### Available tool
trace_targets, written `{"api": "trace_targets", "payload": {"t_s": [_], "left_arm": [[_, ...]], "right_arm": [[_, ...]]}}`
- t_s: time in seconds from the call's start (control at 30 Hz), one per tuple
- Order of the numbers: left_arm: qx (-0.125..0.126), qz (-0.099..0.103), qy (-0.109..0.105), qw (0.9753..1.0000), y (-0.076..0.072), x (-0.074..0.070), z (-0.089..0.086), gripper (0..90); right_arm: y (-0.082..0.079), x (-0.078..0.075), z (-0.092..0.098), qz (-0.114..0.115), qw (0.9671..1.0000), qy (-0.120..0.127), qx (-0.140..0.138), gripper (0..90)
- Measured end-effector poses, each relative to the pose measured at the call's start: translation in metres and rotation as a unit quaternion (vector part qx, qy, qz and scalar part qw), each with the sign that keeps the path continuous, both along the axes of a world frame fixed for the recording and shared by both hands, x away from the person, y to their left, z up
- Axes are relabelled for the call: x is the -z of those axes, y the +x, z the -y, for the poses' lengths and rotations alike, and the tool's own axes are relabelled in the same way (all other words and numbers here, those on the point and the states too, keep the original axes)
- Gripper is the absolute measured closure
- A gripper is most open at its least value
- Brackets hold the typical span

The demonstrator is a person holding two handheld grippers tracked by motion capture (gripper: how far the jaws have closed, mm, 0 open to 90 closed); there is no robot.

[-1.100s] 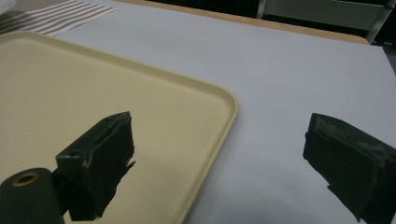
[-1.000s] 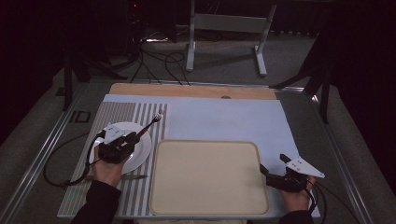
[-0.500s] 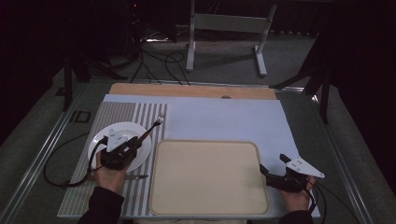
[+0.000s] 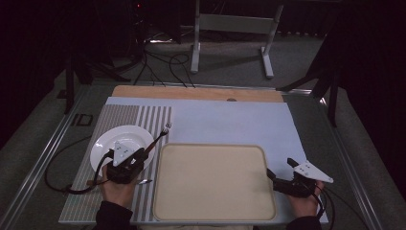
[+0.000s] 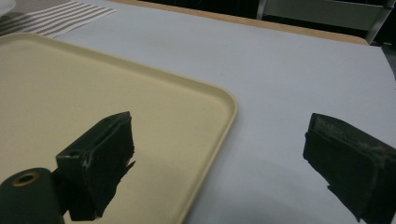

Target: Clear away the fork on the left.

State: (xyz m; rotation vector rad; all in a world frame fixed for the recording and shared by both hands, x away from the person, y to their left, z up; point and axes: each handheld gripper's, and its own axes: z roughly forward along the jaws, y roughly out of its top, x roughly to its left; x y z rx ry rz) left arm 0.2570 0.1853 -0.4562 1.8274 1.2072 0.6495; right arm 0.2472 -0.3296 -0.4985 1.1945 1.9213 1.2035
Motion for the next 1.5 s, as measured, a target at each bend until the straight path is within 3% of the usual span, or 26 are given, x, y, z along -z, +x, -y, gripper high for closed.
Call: {"api": "trace_targets", "payload": {"t_s": [0.3, 0.57, 0.97, 1.13, 1.5], "left_arm": [[-0.002, -0.002, 0.015, 0.9999, -0.015, 0.013, 0.010, 76.4], [-0.003, -0.009, 0.017, 0.9998, -0.025, 0.025, 0.019, 76.4], [-0.022, 0.001, 0.013, 0.9997, -0.049, 0.042, 0.027, 76.4], [-0.014, -0.001, 0.016, 0.9998, -0.058, 0.050, 0.036, 76.2], [0.015, -0.016, 0.025, 0.9994, -0.062, 0.063, 0.059, 75.6]], "right_arm": [[0.000, 0.000, 0.000, 0.000, 1.0000, 0.000, -0.002, 8.4], [0.000, 0.000, 0.000, 0.000, 1.0000, 0.001, -0.002, 8.4], [0.000, 0.000, 0.000, 0.000, 1.0000, -0.001, 0.000, 8.4], [0.000, 0.000, -0.001, 0.000, 1.0000, -0.001, -0.002, 8.5], [0.000, 0.000, -0.001, -0.001, 1.0000, -0.001, -0.002, 8.4]]}}
